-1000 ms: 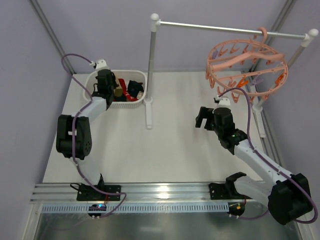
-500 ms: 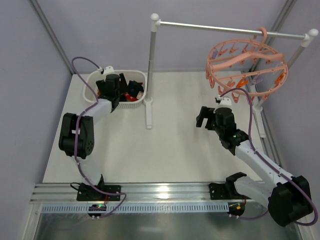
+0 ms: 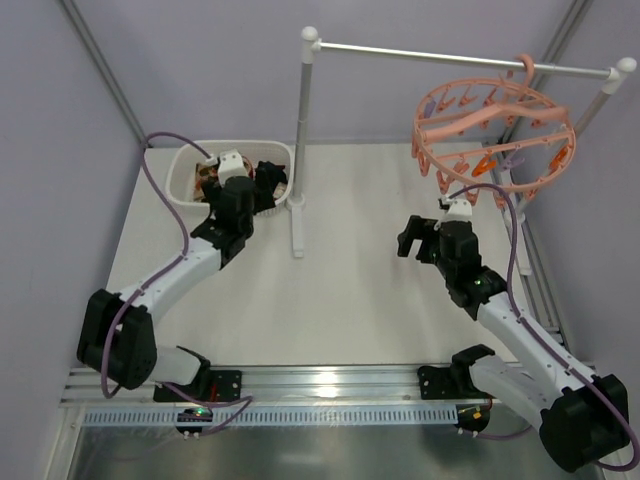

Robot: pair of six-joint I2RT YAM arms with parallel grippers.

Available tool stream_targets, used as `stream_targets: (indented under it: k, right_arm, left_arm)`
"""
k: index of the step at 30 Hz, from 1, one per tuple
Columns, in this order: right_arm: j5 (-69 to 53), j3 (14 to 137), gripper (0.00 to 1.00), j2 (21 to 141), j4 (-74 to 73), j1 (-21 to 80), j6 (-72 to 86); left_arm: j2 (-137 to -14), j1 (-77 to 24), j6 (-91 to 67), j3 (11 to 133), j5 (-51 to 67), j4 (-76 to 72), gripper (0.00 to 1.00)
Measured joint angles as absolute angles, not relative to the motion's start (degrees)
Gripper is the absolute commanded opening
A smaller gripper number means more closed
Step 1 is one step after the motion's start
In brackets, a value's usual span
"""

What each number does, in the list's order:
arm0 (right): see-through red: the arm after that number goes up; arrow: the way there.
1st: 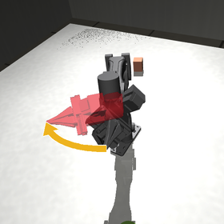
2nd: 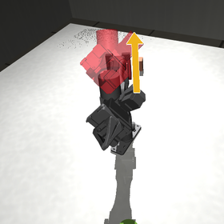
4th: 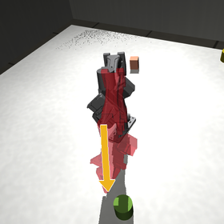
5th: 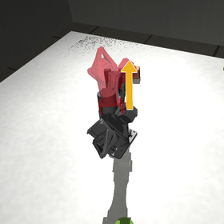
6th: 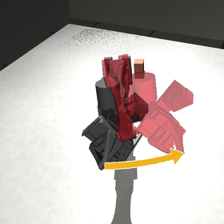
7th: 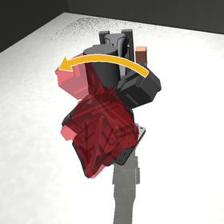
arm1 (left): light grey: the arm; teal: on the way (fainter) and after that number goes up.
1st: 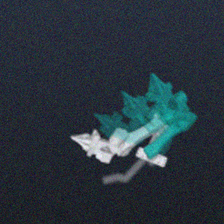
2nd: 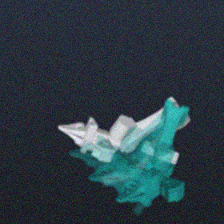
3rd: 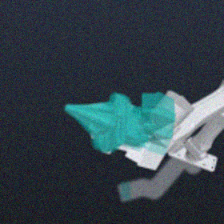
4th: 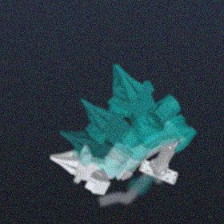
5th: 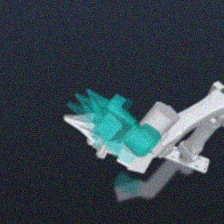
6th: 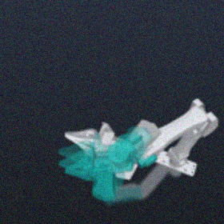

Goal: Remove the socks clipped to the hanger

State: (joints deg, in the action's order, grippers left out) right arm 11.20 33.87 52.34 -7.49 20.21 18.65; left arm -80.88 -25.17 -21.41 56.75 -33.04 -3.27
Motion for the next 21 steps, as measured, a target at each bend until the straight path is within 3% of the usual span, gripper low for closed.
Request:
stream_targets:
  k: [11,21]
  right_arm:
    - [12.05,33.78,1.00,51.46,-7.97,19.68,18.06]
    - [13.65,33.78,1.00,50.85,-9.13,19.64,17.87]
  left_arm:
    - [-55.66,-27.86,-29.89,36.82,-30.68,10.04,1.00]
    - [-31.05,-28.14,-32.23,35.00,-33.63,22.61,1.00]
